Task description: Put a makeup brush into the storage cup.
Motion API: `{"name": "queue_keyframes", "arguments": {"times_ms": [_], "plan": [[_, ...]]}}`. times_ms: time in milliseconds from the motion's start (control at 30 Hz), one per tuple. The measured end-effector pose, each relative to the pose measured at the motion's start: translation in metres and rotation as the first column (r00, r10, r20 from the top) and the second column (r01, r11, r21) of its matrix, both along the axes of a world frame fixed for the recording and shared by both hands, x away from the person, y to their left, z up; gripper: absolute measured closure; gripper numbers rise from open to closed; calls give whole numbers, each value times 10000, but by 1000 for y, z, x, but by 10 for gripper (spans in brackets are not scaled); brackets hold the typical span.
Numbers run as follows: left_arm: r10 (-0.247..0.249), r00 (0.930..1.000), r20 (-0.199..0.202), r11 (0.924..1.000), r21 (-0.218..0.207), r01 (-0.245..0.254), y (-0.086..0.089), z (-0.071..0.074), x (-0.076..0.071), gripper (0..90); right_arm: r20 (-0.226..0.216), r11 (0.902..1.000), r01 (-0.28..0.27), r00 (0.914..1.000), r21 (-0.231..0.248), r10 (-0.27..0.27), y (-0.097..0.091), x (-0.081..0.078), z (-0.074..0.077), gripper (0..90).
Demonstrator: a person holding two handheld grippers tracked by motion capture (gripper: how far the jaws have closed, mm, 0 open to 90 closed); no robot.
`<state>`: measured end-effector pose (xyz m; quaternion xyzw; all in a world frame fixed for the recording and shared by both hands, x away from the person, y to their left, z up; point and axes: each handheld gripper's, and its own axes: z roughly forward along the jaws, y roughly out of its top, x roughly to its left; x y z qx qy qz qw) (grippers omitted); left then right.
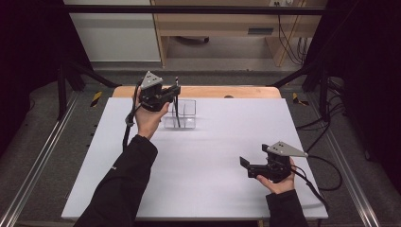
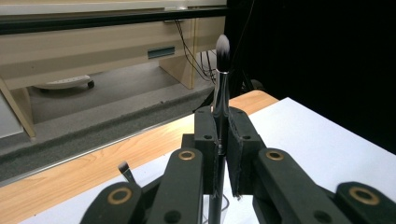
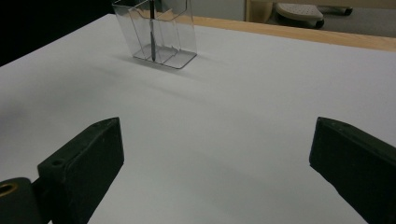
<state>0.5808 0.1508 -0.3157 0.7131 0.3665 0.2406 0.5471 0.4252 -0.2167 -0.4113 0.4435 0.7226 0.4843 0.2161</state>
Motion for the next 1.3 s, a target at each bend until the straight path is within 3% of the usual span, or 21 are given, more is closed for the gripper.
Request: {"name": "queue_keyframes", "arguments": {"times_ms": [600,1300], "plan": [[212,9998,66,9997,82,-212,-1,1,16,831,-10,10000,-23,10000,-55,23,1,1,-1,35],[462,9989,-75,9989,-35,-462,0,-15,43,831,7,10000,-45,10000,12,45,1,1,-1,36]]}}
